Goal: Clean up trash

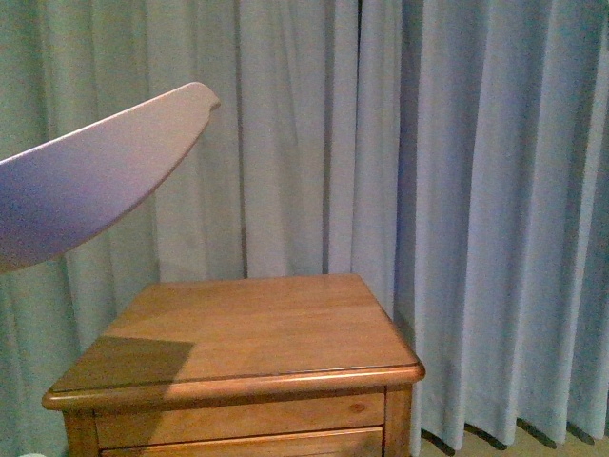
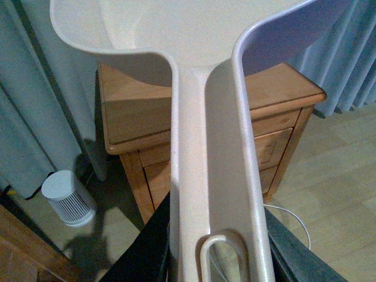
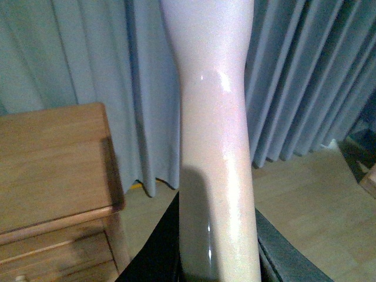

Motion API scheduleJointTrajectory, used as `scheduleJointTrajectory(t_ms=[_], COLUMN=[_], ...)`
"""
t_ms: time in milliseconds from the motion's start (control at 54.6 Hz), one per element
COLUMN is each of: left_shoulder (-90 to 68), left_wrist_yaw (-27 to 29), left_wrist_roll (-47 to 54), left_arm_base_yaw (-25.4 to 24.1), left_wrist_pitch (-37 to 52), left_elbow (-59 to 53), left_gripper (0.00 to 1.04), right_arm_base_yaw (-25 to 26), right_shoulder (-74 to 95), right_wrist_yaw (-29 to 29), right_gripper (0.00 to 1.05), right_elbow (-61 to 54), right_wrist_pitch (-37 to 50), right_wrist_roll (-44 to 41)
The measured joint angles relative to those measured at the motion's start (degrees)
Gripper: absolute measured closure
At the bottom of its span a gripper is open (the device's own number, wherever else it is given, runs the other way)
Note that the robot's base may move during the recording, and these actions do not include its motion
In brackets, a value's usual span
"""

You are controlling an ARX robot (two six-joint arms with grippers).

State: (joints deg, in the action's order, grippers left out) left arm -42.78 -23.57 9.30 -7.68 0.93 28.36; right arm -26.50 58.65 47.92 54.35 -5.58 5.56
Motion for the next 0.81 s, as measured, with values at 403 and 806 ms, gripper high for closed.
scheduleJointTrajectory(t_ms=[403,806], left_shoulder=[0.00,0.00], left_wrist_yaw=[0.00,0.02], left_wrist_roll=[0.00,0.00], left_arm_base_yaw=[0.00,0.00], left_wrist_pitch=[0.00,0.00], left_elbow=[0.00,0.00], left_gripper=[0.78,0.78], right_arm_base_yaw=[-1.03,8.15], right_shoulder=[-17.51,-33.77], right_wrist_yaw=[-6.27,-23.71], right_gripper=[0.85,0.85], right_elbow=[-11.26,-25.79], right_wrist_pitch=[-3.30,-6.75], right_wrist_roll=[2.36,8.96])
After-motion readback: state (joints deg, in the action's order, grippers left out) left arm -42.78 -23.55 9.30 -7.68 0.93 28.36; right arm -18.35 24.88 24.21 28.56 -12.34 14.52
